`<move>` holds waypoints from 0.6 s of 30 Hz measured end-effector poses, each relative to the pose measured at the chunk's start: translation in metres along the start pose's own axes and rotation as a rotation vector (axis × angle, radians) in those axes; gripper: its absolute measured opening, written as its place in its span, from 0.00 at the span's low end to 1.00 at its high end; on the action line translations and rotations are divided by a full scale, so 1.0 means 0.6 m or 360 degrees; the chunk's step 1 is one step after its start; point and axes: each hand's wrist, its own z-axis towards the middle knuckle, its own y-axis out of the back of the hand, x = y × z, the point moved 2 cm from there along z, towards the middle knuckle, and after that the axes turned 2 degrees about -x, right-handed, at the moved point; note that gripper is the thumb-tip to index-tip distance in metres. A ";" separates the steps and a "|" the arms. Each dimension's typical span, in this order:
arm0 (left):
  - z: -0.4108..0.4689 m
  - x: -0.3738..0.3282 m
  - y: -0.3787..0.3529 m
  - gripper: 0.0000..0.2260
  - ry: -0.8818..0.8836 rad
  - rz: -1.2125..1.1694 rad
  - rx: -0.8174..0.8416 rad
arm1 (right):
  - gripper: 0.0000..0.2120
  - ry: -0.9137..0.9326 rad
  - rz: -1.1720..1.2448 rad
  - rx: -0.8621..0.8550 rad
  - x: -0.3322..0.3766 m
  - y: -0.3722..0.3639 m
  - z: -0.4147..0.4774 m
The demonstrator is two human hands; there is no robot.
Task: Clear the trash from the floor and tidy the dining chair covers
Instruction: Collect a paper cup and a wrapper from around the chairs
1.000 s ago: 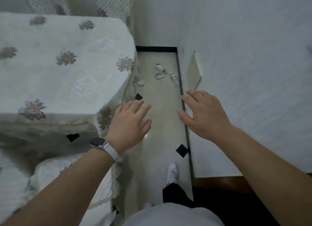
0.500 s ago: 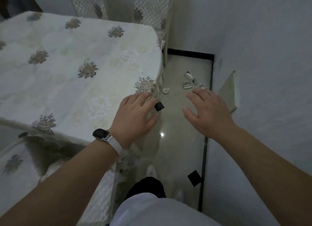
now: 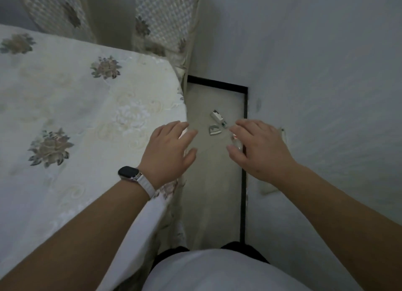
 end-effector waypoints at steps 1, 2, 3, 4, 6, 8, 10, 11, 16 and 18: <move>0.024 0.007 -0.002 0.22 0.0007 -0.0013 -0.0018 | 0.23 -0.0017 -0.0007 0.0009 -0.016 0.000 0.018; 0.045 0.015 -0.004 0.22 0.0012 -0.0022 -0.0042 | 0.23 -0.0039 -0.0016 0.0014 -0.031 -0.001 0.036; 0.066 0.022 -0.008 0.21 0.0011 -0.0030 -0.0063 | 0.23 -0.0060 -0.0023 0.0013 -0.046 -0.003 0.053; 0.086 0.029 -0.014 0.21 0.0006 -0.0038 -0.0077 | 0.22 -0.0072 -0.0025 0.0004 -0.061 -0.006 0.070; 0.124 0.042 -0.029 0.20 0.0013 -0.0051 -0.0081 | 0.21 -0.0060 -0.0020 -0.0014 -0.087 -0.015 0.101; 0.162 0.051 -0.047 0.20 0.0053 -0.0052 -0.0074 | 0.22 -0.0029 -0.0009 0.0009 -0.118 -0.032 0.132; 0.202 0.054 -0.065 0.20 0.0130 -0.0070 -0.0093 | 0.23 -0.0008 0.0030 0.0032 -0.152 -0.053 0.169; 0.224 0.054 -0.073 0.20 0.0172 -0.0078 -0.0110 | 0.24 0.0002 0.0053 0.0035 -0.172 -0.065 0.190; 0.349 0.039 -0.120 0.19 0.0347 -0.0041 -0.0022 | 0.25 0.0022 0.0137 0.0105 -0.282 -0.119 0.305; 0.409 0.031 -0.131 0.21 0.0427 -0.0062 0.0009 | 0.25 0.0052 0.0163 0.0101 -0.326 -0.129 0.352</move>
